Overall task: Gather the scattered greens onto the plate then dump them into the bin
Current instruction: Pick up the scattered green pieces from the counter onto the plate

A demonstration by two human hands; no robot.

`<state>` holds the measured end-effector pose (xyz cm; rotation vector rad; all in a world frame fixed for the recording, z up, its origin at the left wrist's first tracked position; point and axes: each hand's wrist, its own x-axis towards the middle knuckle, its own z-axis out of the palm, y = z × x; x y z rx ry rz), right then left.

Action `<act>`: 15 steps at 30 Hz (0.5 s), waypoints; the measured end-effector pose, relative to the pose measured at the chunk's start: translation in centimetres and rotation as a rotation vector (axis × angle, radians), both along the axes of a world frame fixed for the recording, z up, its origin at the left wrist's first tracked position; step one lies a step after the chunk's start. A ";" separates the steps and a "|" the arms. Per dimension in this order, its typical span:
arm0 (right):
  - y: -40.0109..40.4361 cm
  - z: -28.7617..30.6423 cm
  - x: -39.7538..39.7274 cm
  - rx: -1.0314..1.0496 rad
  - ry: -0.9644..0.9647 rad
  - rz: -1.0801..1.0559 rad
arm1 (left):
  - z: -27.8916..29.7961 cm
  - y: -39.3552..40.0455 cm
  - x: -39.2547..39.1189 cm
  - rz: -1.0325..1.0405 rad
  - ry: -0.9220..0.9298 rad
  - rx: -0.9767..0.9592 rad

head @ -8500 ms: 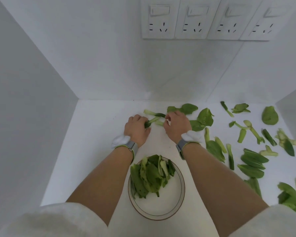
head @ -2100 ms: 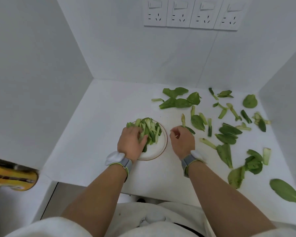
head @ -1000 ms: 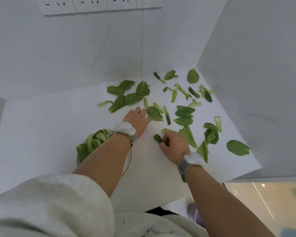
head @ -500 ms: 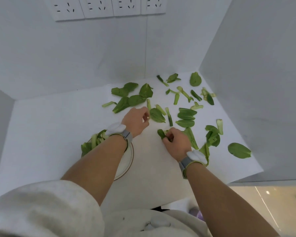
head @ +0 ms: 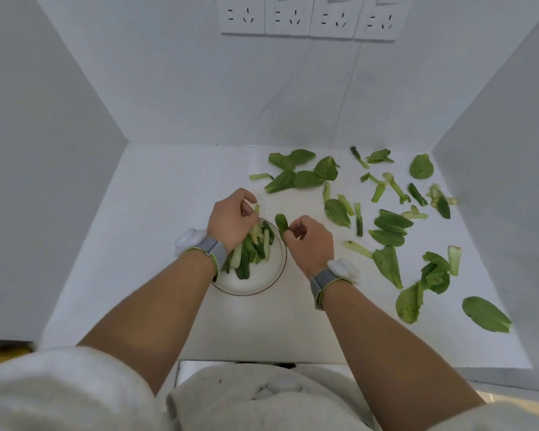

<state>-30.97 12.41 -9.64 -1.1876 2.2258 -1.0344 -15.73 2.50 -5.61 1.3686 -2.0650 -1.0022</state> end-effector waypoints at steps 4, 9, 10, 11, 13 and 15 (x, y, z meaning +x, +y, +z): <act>-0.4 -0.1 1.7 0.002 -0.022 0.048 | -0.3 1.0 1.7 0.030 -0.036 0.004; -0.6 0.0 2.1 -0.005 -0.054 0.001 | -0.8 1.5 1.9 0.029 -0.096 -0.017; -0.5 0.1 2.1 0.007 -0.039 0.004 | -0.9 1.5 1.9 0.027 -0.102 -0.028; -0.4 0.1 2.1 0.022 -0.022 0.005 | -0.9 1.5 1.8 0.029 -0.103 -0.035; -0.2 0.1 1.8 0.052 0.006 -0.016 | -0.9 1.3 1.6 0.031 -0.107 -0.050; 0.2 0.0 1.5 0.074 0.027 -0.031 | -0.8 1.3 1.3 0.035 -0.112 -0.068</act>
